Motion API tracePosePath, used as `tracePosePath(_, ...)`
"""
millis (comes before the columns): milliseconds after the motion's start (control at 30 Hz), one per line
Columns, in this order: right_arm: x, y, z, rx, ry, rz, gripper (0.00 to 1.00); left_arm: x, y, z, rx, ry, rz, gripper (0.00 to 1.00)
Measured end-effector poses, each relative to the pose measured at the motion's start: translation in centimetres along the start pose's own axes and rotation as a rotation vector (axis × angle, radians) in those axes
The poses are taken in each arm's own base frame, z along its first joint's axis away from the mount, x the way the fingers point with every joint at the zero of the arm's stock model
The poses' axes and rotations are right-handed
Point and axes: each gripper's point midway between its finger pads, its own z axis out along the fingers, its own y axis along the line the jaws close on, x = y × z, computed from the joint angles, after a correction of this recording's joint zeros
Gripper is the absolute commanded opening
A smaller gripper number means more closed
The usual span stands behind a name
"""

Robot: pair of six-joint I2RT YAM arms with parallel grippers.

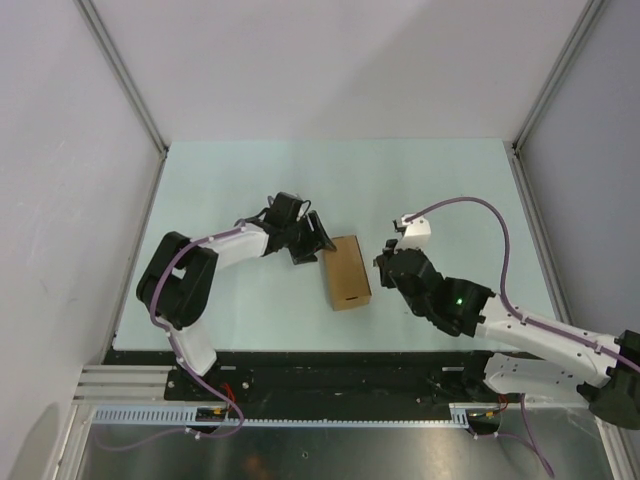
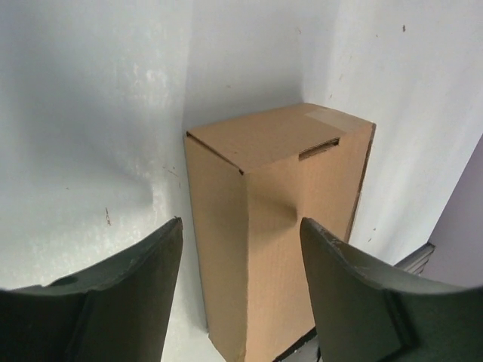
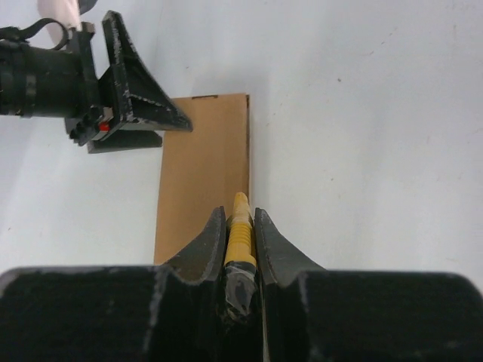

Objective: Unpack the express box

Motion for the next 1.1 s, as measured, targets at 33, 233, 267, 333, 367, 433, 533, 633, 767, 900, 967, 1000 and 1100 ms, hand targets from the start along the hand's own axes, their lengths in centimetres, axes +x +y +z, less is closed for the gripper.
tracePosePath(33, -0.3, -0.2, 0.1, 0.006, -0.007, 0.002, 0.00, -0.1, -0.1, 0.0, 0.002, -0.001, 0.012, 0.72)
tracePosePath(233, -0.2, -1.7, 1.1, 0.061, 0.006, 0.017, 0.00, -0.7, -0.8, -0.2, 0.020, -0.015, 0.070, 0.80)
tracePosePath(267, -0.1, -1.8, 1.3, 0.064, 0.010, 0.018, 0.00, -0.7, -0.8, -0.3, 0.020, -0.016, 0.074, 0.80)
tracePosePath(333, 0.1, -1.8, 1.9, 0.055, 0.024, 0.009, 0.00, -0.8, -0.9, -0.3, 0.023, -0.018, 0.084, 0.81)
tracePosePath(367, 0.2, -1.7, 2.4, 0.054, 0.030, -0.001, 0.00, -0.9, -1.0, -0.3, 0.024, -0.020, 0.090, 0.81)
tracePosePath(433, 0.7, -1.5, 3.3, 0.044, 0.047, -0.022, 0.00, -1.1, -1.2, -0.4, 0.029, -0.023, 0.097, 0.81)
tracePosePath(533, 1.3, -1.3, 4.5, 0.027, 0.071, -0.038, 0.00, -1.1, -1.4, -0.5, 0.035, -0.023, 0.101, 0.80)
tracePosePath(633, 1.1, -1.4, 5.5, 0.020, 0.071, -0.033, 0.00, -1.1, -1.5, -0.5, 0.037, -0.021, 0.103, 0.79)
tracePosePath(767, 0.7, -1.7, 6.2, 0.020, 0.066, -0.016, 0.00, -1.1, -1.4, -0.5, 0.036, -0.022, 0.111, 0.73)
tracePosePath(900, 0.8, -2.3, 6.6, 0.034, 0.073, -0.008, 0.00, -1.5, -1.5, -0.6, 0.040, -0.029, 0.130, 0.63)
tracePosePath(967, 1.1, -2.4, 6.7, 0.039, 0.083, -0.010, 0.00, -1.7, -1.7, -0.7, 0.044, -0.032, 0.134, 0.54)
tracePosePath(1000, 1.2, -2.5, 6.7, 0.040, 0.088, -0.011, 0.00, -1.8, -2.1, -0.8, 0.054, -0.031, 0.140, 0.49)
tracePosePath(1100, 1.6, -2.3, 6.6, 0.026, 0.107, -0.009, 0.00, -2.1, -2.7, -1.0, 0.074, -0.031, 0.157, 0.46)
